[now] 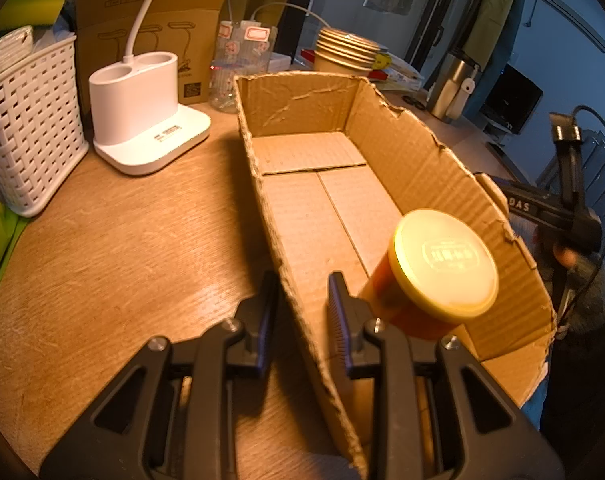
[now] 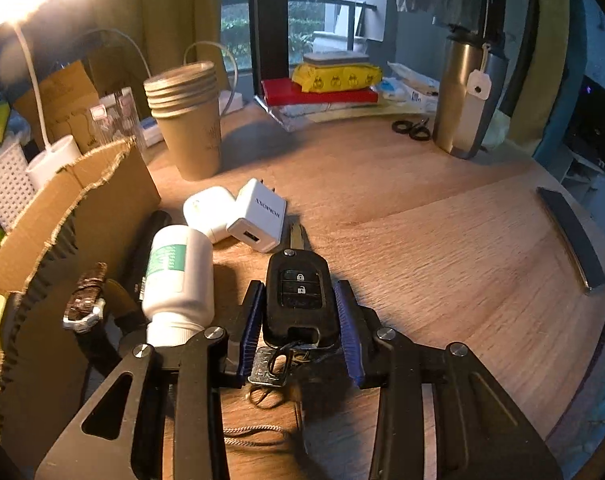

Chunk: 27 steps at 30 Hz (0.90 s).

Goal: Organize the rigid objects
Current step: 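Lift the key fob into the box beside the jar and open the right tool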

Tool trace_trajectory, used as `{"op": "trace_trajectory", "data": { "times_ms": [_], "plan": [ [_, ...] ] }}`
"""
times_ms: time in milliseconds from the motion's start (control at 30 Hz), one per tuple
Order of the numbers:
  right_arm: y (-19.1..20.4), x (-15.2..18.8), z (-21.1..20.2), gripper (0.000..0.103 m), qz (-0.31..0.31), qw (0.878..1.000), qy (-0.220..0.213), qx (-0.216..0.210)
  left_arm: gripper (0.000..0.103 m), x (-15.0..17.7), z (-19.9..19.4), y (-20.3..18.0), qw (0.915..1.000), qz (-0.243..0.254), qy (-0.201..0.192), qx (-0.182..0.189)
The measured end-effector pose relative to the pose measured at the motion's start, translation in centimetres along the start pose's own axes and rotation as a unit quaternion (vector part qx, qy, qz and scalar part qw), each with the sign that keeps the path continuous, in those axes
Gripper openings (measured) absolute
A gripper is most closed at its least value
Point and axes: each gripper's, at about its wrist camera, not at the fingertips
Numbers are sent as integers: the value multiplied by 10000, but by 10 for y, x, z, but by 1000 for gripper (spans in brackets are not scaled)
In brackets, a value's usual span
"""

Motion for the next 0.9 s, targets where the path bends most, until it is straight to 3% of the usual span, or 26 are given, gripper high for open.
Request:
{"op": "trace_trajectory", "data": {
  "times_ms": [533,900],
  "plan": [
    [2,-12,-57,38,27,9979,-639,-99,27,0,0,0,10000,-3,2,1],
    [30,-23,-119,38,-224,9903,-1305,-417,27,0,0,0,10000,-1,0,4]
  ]
}}
Point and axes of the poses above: each gripper's, at about its wrist camera, not at the fingertips, and z roughly the way its jaws point, y to its left, x to its underside, and after that the axes turned 8 degrees about x, right-handed
